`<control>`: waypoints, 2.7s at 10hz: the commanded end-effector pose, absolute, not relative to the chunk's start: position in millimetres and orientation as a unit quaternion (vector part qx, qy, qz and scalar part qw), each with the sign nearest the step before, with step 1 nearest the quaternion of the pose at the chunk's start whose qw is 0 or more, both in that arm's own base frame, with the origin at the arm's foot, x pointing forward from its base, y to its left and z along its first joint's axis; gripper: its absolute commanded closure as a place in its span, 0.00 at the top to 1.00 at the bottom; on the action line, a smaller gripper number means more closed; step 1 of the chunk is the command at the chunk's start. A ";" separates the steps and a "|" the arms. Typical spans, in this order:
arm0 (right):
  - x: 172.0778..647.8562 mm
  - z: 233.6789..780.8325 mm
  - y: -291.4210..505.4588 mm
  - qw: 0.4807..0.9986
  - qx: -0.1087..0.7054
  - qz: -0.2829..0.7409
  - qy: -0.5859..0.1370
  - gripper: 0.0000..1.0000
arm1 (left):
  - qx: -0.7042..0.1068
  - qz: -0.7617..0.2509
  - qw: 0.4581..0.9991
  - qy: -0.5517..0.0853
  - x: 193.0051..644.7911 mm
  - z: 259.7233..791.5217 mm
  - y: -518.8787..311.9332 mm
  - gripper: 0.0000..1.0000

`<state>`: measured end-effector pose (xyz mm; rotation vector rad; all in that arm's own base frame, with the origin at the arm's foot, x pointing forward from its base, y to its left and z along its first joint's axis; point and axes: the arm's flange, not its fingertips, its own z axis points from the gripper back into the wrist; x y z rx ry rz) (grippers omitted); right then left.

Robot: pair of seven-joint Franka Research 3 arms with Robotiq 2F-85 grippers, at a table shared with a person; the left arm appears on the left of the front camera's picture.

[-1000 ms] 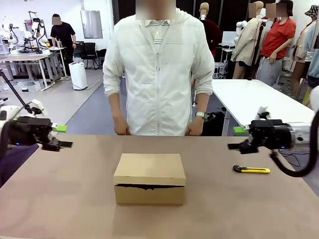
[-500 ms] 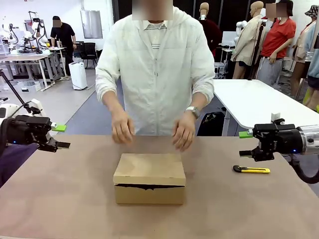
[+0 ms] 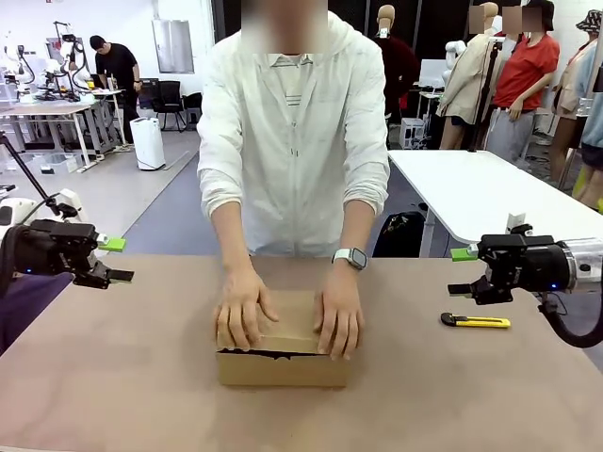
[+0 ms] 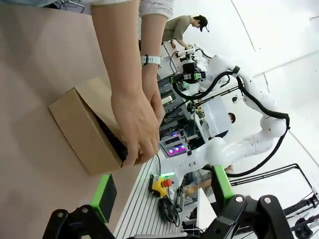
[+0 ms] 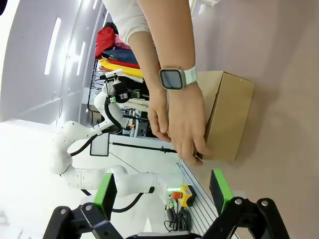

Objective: Pack the items into the box.
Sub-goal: Close the Mailer Box.

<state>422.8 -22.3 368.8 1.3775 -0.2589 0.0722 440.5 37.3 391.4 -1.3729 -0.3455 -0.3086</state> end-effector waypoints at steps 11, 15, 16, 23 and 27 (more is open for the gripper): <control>426.8 370.8 -24.0 0.761 0.635 0.041 -0.125 1.00 | -0.636 -0.142 0.740 -0.166 440.1 393.2 37.8 1.00; 426.8 370.8 -24.0 0.761 0.635 0.041 -0.125 1.00 | -0.636 -0.142 0.740 -0.166 440.1 393.2 37.8 1.00; 426.8 370.8 -24.0 0.761 0.635 0.041 -0.125 1.00 | -0.636 -0.142 0.740 -0.166 440.1 393.2 37.8 1.00; 426.8 370.8 -24.0 0.761 0.635 0.041 -0.125 1.00 | -0.636 -0.142 0.740 -0.166 440.1 393.2 37.8 1.00; 426.8 370.8 -24.0 0.761 0.635 0.041 -0.125 1.00 | -0.636 -0.142 0.740 -0.166 440.1 393.2 37.8 1.00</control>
